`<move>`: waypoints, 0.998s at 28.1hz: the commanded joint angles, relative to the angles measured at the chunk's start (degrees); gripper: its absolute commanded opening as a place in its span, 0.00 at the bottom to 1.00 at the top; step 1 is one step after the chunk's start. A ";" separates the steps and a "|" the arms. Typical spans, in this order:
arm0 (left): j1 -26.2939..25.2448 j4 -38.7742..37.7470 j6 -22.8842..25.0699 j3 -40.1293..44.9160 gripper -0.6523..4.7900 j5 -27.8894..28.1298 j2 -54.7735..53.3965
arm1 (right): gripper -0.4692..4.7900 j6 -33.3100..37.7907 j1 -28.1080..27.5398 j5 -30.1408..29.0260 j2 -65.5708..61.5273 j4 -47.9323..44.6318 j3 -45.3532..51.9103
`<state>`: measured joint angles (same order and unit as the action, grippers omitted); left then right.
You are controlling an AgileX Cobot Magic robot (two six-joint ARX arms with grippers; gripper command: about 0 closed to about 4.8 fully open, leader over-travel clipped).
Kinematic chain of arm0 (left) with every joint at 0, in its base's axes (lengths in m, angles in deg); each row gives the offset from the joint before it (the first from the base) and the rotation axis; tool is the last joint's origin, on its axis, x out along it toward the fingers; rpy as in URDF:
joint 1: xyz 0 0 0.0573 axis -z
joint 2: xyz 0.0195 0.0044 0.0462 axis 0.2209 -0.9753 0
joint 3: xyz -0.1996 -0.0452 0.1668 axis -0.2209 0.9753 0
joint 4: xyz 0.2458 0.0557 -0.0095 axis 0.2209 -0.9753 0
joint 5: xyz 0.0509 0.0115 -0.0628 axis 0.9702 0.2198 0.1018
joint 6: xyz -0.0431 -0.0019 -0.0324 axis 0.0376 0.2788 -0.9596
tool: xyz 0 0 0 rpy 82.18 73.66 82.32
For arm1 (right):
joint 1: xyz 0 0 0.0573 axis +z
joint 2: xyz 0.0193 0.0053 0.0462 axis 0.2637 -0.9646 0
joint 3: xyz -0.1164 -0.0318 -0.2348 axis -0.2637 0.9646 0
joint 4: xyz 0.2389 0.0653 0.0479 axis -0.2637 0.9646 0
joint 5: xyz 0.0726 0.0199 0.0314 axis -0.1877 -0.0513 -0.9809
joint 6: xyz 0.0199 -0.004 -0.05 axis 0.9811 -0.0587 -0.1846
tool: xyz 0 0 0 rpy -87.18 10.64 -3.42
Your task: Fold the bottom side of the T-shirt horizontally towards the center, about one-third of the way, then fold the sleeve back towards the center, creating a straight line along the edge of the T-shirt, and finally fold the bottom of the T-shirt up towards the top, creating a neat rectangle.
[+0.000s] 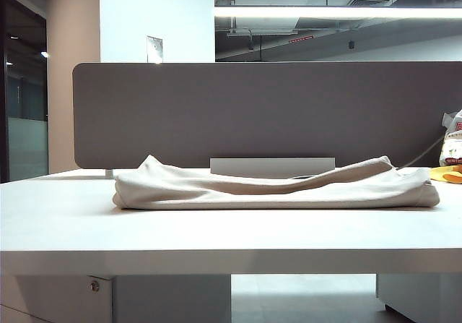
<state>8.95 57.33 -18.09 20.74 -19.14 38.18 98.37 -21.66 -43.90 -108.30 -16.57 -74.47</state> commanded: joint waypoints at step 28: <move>5.68 0.28 5.29 2.08 0.11 6.43 0.81 | 0.08 0.17 -0.04 -0.07 0.00 -0.68 -0.02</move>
<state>14.50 58.55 -12.98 22.62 -12.30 39.01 98.39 -21.66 -43.88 -108.30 -16.57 -74.47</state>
